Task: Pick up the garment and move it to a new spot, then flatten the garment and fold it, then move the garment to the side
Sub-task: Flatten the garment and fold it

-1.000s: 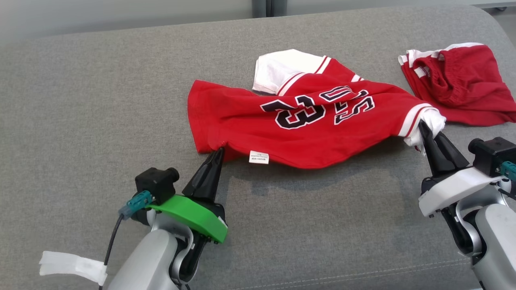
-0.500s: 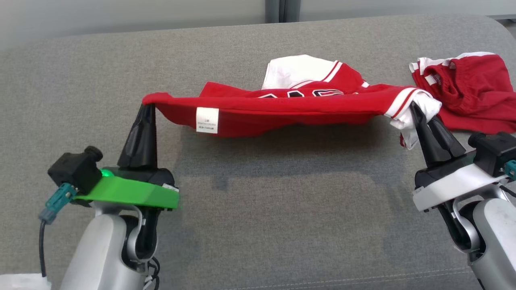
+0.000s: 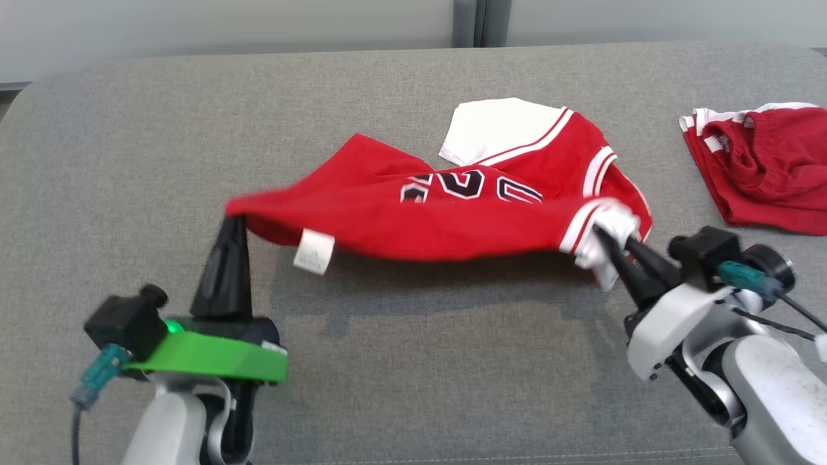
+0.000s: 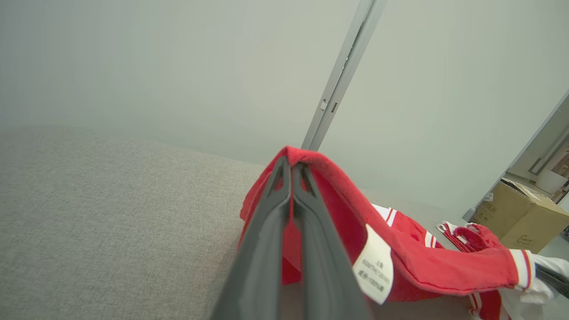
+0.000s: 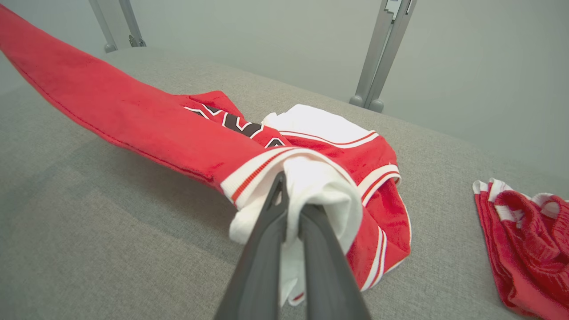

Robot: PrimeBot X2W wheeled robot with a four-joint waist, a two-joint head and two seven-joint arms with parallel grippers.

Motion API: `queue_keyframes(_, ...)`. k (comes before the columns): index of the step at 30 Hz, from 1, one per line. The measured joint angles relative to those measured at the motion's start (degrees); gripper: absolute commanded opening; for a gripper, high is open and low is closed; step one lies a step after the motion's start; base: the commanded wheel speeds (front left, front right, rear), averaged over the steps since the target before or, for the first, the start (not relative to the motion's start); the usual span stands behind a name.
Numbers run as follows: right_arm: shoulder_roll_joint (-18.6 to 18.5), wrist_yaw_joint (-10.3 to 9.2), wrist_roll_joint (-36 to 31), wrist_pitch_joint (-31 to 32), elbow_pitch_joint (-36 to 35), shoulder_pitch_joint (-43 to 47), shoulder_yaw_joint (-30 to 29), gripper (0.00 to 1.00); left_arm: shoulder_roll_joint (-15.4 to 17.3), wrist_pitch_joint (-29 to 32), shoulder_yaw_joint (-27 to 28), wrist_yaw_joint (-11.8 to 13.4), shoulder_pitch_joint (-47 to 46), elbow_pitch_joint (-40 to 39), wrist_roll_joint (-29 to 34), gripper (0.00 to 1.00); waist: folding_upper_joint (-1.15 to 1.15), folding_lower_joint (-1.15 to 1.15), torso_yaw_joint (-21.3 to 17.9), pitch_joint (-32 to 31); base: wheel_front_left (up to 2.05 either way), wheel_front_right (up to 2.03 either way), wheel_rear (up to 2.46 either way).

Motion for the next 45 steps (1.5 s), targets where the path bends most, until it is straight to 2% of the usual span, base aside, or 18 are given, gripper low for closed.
queue_keyframes(6,1.46,1.87,1.58,7.59,8.10,-5.97,2.31,0.00,-0.08,0.01,-2.83,-0.85,1.35,3.54,0.01,0.00,0.00,0.00,0.90,0.87,0.00,0.00,0.00)
queue_keyframes(7,2.03,2.09,1.59,8.18,9.07,-7.66,2.45,0.15,-0.08,0.01,-2.88,-1.02,1.33,4.03,0.04,0.00,0.00,0.00,1.11,1.09,0.00,0.00,0.00)
queue_keyframes(8,2.79,2.34,1.82,8.23,9.76,-9.25,2.25,0.49,-0.07,0.01,-2.91,-1.02,1.31,4.48,0.11,0.00,0.00,0.00,1.33,1.33,0.00,0.00,0.00)
queue_keyframes(9,3.57,2.35,2.23,8.31,10.32,-10.80,2.03,0.49,-0.10,0.01,-2.92,-1.02,1.23,4.66,0.15,0.00,0.00,0.00,1.55,1.59,0.00,0.00,0.00)
queue_keyframes(10,4.23,2.35,2.74,8.72,10.88,-12.15,1.76,1.00,-0.13,0.01,-2.87,-1.02,1.05,4.75,0.18,0.00,0.00,0.00,1.76,1.87,0.00,0.00,0.00)
queue_keyframes(14,5.32,2.97,3.89,9.51,12.88,-16.40,0.77,1.00,-0.19,0.01,-1.53,-1.01,-0.46,5.05,0.22,0.00,0.00,0.00,2.24,3.22,0.00,0.00,0.00)
queue_keyframes(18,4.22,3.01,4.79,9.22,14.50,-19.53,-2.34,1.00,-0.22,0.01,0.41,-0.98,-1.14,5.45,0.60,0.00,0.00,0.00,1.90,4.51,0.00,0.00,0.00)
queue_keyframes(23,1.62,2.99,4.86,5.93,14.54,-20.74,-5.20,1.00,-0.23,0.01,1.71,-0.96,-1.37,5.20,1.12,0.00,0.00,0.00,0.31,5.66,0.00,0.00,0.00)
queue_keyframes(27,1.66,3.02,5.04,2.15,13.91,-18.00,-5.41,1.00,-0.32,0.01,2.38,-0.96,-1.42,4.85,1.12,0.00,0.00,0.00,-0.88,6.91,0.00,0.00,0.00)
queue_keyframes(31,1.93,3.71,4.67,-2.34,12.58,-12.83,-3.22,1.00,-0.46,0.01,2.59,-0.96,-1.40,5.64,1.11,0.00,0.00,0.00,-1.64,8.25,0.00,0.00,0.00)
queue_keyframes(36,4.76,4.41,3.98,-7.11,10.96,-8.98,0.59,1.00,-0.52,0.01,3.55,-1.00,-1.37,6.26,1.09,0.00,0.00,0.00,-2.10,9.15,0.00,0.00,0.00)
queue_keyframes(45,6.30,5.33,2.12,-8.72,12.47,-8.53,5.58,1.00,-0.57,0.01,4.22,-1.54,-1.36,6.36,1.10,0.00,0.00,0.00,-1.77,9.68,0.00,0.00,0.00)
